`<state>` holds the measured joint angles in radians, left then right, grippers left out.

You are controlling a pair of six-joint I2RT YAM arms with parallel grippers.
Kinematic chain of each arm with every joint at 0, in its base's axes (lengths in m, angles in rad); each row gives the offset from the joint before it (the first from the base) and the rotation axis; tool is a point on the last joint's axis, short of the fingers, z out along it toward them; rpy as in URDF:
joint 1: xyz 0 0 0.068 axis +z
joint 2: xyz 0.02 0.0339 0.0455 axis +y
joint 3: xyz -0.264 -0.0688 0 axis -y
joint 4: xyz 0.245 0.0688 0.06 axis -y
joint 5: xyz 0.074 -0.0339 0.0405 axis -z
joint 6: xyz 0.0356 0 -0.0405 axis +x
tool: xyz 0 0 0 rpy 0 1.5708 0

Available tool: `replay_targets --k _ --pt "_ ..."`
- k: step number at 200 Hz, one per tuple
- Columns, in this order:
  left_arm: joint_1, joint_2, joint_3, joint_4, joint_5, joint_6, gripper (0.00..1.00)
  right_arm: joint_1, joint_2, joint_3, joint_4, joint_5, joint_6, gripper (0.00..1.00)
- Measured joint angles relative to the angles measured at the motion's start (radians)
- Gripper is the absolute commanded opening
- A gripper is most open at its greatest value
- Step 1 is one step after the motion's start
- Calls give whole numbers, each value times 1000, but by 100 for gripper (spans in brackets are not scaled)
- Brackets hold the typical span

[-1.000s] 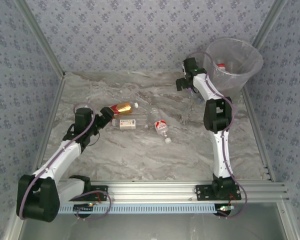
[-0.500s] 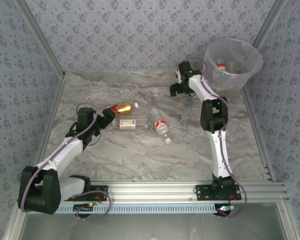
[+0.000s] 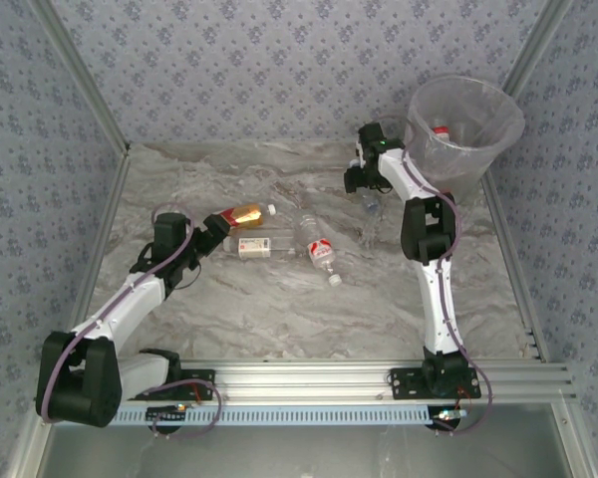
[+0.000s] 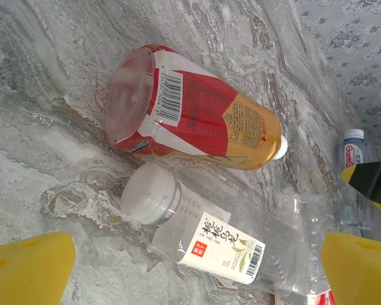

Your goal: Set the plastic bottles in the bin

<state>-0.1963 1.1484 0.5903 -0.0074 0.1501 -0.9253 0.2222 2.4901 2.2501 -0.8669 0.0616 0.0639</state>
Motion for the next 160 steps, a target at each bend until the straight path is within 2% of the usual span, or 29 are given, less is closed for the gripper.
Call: replay_targets --k 29,59,106,122,160 --pt "0 0 0 1 0 0 99 9 30 24 -26 -7 -2 88" --pt "0 0 0 1 0 0 99 19 63 73 -50 -5 0 79" --pt "0 -7 0 0 0 0 99 21 74 83 -72 1 5 77" --pt "0 -10 0 1 0 0 99 21 75 87 -74 10 6 67" --pt "0 -10 0 0 0 0 99 33 76 87 -72 30 26 58"
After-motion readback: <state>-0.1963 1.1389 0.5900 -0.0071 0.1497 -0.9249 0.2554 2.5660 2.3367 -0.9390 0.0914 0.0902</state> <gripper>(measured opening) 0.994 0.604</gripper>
